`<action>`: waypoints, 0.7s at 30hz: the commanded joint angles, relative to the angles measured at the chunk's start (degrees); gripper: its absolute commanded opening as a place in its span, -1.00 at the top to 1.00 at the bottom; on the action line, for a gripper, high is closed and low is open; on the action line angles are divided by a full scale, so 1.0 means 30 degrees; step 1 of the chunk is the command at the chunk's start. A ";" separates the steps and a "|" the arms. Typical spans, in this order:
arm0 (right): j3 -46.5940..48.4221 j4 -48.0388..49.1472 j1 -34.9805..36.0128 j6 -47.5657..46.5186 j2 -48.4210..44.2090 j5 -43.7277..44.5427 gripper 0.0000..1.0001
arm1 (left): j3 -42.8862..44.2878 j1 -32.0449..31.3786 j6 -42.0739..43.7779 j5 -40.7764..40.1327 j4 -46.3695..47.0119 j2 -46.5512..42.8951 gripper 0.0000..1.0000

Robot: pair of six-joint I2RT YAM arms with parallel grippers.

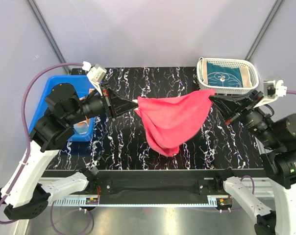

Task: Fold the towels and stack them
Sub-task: Flatten out the crumpled towel

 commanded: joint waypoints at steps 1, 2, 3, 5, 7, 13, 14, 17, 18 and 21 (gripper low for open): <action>0.0219 0.2151 0.0113 0.1112 0.0194 -0.0046 1.00 | 0.0396 -0.0245 -0.1150 0.1809 0.1886 0.0095 1.00; 0.0482 0.1946 0.0113 0.0908 0.0310 0.0368 1.00 | 0.0544 -0.0246 -0.1034 0.1400 0.1594 0.0182 1.00; 0.1006 0.1712 0.0084 0.0673 0.0659 0.0807 1.00 | 0.0632 -0.0246 -0.0685 0.1048 0.1156 0.0299 1.00; 0.1566 0.1007 0.0113 -0.0088 0.1158 0.2214 1.00 | 0.1187 -0.0216 -0.0186 -0.0503 0.0423 0.0796 1.00; 0.1978 0.0773 0.0113 -0.0905 0.1949 0.3503 1.00 | 0.1743 -0.0187 0.0575 -0.2079 -0.0457 0.1671 1.00; 0.1744 0.1766 0.0113 -0.3633 0.5287 0.5675 1.00 | 0.2479 0.2820 0.2131 -0.2539 -0.0433 0.4892 1.00; 0.1831 0.1884 0.0113 -0.3897 0.5726 0.5501 1.00 | 0.2450 0.3120 0.2363 -0.1921 -0.0199 0.5161 0.98; 0.1920 0.2266 0.0113 -0.4572 0.6987 0.4623 1.00 | 0.2099 0.3504 0.2921 -0.1532 0.0711 0.5922 0.84; 0.1804 0.2353 0.0113 -0.4602 0.7513 0.4417 1.00 | 0.2011 0.3562 0.2922 -0.1708 0.0596 0.6215 0.83; -0.0211 0.2995 0.0113 -0.3816 0.8248 0.4619 1.00 | 0.1399 0.3855 0.2455 -0.2646 0.0038 0.7679 0.89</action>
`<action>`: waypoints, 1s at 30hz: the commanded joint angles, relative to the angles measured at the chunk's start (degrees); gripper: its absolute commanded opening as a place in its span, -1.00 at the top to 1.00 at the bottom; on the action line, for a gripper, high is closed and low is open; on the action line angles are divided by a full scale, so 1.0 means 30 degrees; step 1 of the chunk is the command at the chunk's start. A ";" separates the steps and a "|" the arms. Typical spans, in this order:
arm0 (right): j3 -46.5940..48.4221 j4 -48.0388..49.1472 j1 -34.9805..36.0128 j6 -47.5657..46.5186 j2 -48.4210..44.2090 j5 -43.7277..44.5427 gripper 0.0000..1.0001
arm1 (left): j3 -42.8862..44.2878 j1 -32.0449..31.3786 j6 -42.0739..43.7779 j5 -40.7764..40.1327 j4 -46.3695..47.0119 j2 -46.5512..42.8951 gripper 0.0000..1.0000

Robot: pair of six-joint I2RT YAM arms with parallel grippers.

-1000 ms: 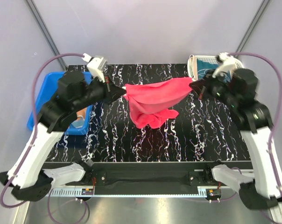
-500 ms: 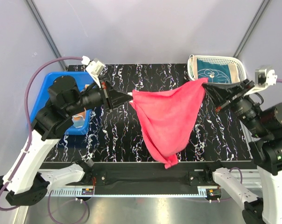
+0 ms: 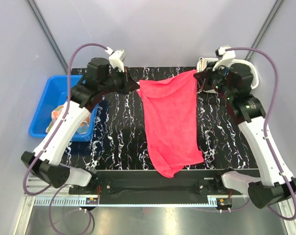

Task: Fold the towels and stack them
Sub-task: Flatten out the crumpled towel

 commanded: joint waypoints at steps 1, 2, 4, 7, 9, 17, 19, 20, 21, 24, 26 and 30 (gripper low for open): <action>-0.2029 0.2403 0.0106 0.0143 0.0163 0.0314 1.00 | -0.1499 0.0315 0.0014 -0.1085 0.0817 0.1108 0.92; -0.3894 0.3081 0.0106 0.0408 0.0309 0.0315 1.00 | -0.2207 0.0403 -0.0452 -0.1178 0.1109 0.1521 0.95; -0.5488 0.5213 0.0106 0.1111 0.1215 0.0315 1.00 | -0.3669 0.0840 -0.0807 -0.0946 0.2192 0.3067 0.95; -0.6461 0.6570 0.0048 0.1289 0.3702 0.0315 1.00 | -0.3884 0.1427 -0.1190 -0.0159 0.2868 0.5789 0.95; -0.5995 0.7040 0.0048 0.0998 0.5630 0.0431 1.00 | -0.3417 0.1604 -0.1073 -0.0037 0.3248 0.7056 0.94; -0.2394 0.7044 -0.0392 0.0352 1.0942 -0.0329 1.00 | -0.0107 0.2834 -0.0868 -0.0181 0.3368 1.2801 0.55; -0.2156 0.6956 -0.0421 0.0264 1.1617 -0.0534 1.00 | 0.0565 0.3126 -0.0897 -0.0940 0.2842 1.3184 0.45; -0.2155 0.6984 -0.0392 0.0293 1.1764 -0.0622 1.00 | 0.0569 0.3157 -0.0926 -0.1322 0.2753 1.3098 0.40; -0.2184 0.6985 -0.0392 0.0380 1.1911 -0.0768 1.00 | 0.0453 0.3187 -0.0955 -0.1818 0.2752 1.2952 0.29; -0.2593 0.7276 -0.0392 0.0584 1.1854 -0.1002 1.00 | 0.0160 0.3187 -0.1393 -0.3988 0.2635 1.2191 0.17; -0.2856 0.7452 -0.0421 0.0703 1.1766 -0.1091 1.00 | -0.0308 0.3187 -0.1686 -0.3702 0.3131 1.1692 0.11; -0.3005 0.7746 -0.0392 0.0967 1.1852 -0.1295 1.00 | -0.0397 0.3158 -0.2535 -0.2559 0.3686 1.1719 0.06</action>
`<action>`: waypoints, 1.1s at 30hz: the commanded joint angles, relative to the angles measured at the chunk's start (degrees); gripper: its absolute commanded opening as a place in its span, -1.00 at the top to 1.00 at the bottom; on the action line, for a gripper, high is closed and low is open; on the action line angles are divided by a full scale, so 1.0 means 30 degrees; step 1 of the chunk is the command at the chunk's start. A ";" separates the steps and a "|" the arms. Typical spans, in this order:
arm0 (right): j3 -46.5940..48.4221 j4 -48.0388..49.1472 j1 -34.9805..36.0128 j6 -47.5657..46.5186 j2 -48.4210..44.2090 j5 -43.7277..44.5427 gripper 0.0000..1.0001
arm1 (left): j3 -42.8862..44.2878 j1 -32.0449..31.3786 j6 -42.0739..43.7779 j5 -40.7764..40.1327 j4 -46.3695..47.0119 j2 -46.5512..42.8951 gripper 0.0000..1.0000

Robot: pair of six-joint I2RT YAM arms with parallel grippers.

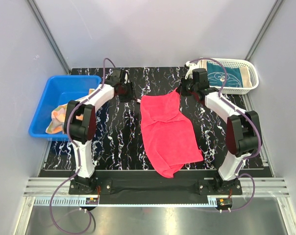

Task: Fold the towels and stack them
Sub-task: Flatten out the crumpled towel

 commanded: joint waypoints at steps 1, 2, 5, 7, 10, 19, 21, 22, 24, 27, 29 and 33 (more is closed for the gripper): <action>0.0099 0.1160 -0.0064 0.0180 -0.0030 -0.0487 1.00 | 0.0054 -0.0077 -0.0941 0.0647 0.1561 -0.0812 0.04; 0.0157 0.1189 -0.0064 0.0209 -0.0029 -0.0517 1.00 | 0.0141 -0.0077 -0.1116 0.0826 0.1650 -0.0519 0.02; 0.0129 0.1219 -0.0064 0.0209 0.0059 -0.0576 1.00 | 0.1398 -0.0048 -0.0944 0.1208 0.1563 0.0857 0.00; 0.0129 0.1306 -0.0064 0.0239 0.0117 -0.0692 1.00 | 0.2423 -0.0048 -0.0651 0.1646 0.1855 0.2025 -0.01; 0.0187 0.1365 -0.0064 0.0297 0.0234 -0.0868 1.00 | 0.4357 -0.0019 0.0198 0.1648 0.1651 0.3636 -0.01; 0.0451 0.1394 -0.0064 0.0209 0.0879 -0.1220 1.00 | 0.7760 -0.0048 0.0610 0.1619 0.0683 0.6661 0.09; 0.0480 0.1394 -0.0064 0.0180 0.0967 -0.1279 1.00 | 0.7672 -0.0106 0.0551 0.1678 0.0714 0.6836 0.10; 0.0480 0.1394 -0.0064 0.0151 0.1025 -0.1279 1.00 | 0.7730 -0.0223 0.0552 0.1533 0.0598 0.7011 0.13; 0.0510 0.1394 -0.0064 0.0151 0.1171 -0.1279 1.00 | 0.7672 -0.0457 0.0522 0.1181 0.0041 0.7072 0.14; 0.0626 0.1974 -0.0064 0.0209 0.1260 -0.1425 1.00 | 0.6913 -0.0663 0.0260 0.0684 -0.0047 0.6955 0.16; 0.0685 0.2039 -0.0064 0.0268 0.1260 -0.1455 1.00 | 0.6764 -0.0809 0.0113 0.0506 -0.0282 0.7071 0.21; 0.0773 0.2010 -0.0064 0.0297 0.1202 -0.1484 1.00 | 0.5947 -0.1131 -0.0034 0.0243 -0.0751 0.6897 0.25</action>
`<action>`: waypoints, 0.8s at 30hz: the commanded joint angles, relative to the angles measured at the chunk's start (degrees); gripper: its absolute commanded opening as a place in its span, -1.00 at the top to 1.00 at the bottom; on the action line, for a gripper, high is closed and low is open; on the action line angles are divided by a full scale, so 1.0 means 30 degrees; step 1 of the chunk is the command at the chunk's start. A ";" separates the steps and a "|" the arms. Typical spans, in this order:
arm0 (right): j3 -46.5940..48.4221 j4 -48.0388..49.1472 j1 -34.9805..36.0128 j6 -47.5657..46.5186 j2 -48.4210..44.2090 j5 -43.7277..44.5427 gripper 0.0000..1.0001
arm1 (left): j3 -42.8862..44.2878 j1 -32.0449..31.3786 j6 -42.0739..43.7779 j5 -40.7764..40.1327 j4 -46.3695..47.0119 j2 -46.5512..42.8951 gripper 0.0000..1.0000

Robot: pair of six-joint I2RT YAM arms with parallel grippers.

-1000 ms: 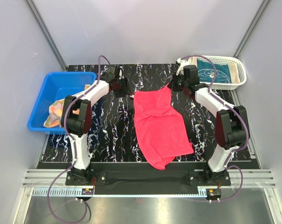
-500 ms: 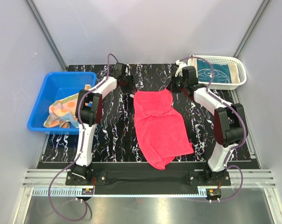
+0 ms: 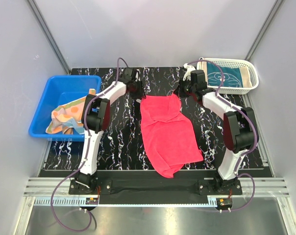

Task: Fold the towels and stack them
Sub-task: Flatten out the crumpled towel

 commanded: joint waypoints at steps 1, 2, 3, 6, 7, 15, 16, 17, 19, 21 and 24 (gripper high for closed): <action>0.0723 0.1019 -0.0064 0.0079 -0.0015 -0.0376 1.00 | -0.0971 -0.0403 -0.0085 -0.1038 -0.1145 -0.0069 0.25; 0.0693 0.1048 -0.0064 0.0108 -0.0073 -0.0376 1.00 | -0.1117 -0.0491 -0.0056 -0.1187 -0.1348 -0.0128 0.26; 0.0635 0.1135 -0.0064 0.0079 -0.0103 -0.0405 1.00 | -0.1205 -0.0550 -0.0056 -0.1392 -0.1437 -0.0186 0.26; 0.0546 0.1136 -0.0064 0.0195 -0.0220 -0.0405 1.00 | -0.1265 -0.0871 -0.0085 -0.2211 -0.1963 -0.0158 0.31; 0.0488 0.1165 -0.0064 0.0225 -0.0249 -0.0435 1.00 | -0.1177 -0.0901 -0.0085 -0.2678 -0.2168 -0.0071 0.32; 0.0254 0.1312 -0.0064 0.0430 -0.0484 -0.0640 1.00 | 0.0315 -0.1312 -0.0085 -0.3650 -0.3606 0.0720 0.76; 0.0195 0.1341 -0.0064 0.0459 -0.0513 -0.0611 1.00 | 0.0434 -0.1283 -0.0056 -0.3504 -0.3664 0.0750 0.87; 0.0079 0.1399 -0.0064 0.0517 -0.0542 -0.0611 1.00 | 0.0493 -0.1312 -0.0085 -0.3445 -0.3722 0.0780 1.00; -0.0039 0.1429 -0.0064 0.0547 -0.0689 -0.0524 1.00 | 0.0611 -0.1312 0.0176 -0.3124 -0.3752 0.0488 1.00; 0.0106 0.0964 -0.0064 0.0460 -0.0923 0.0002 1.00 | 0.0872 -0.1312 0.0353 -0.3238 -0.4131 -0.0443 1.00; 0.1567 -0.1403 -0.0064 0.0109 -0.1507 0.0969 1.00 | 0.0874 -0.1283 0.0733 -0.4409 -0.4689 -0.3073 1.00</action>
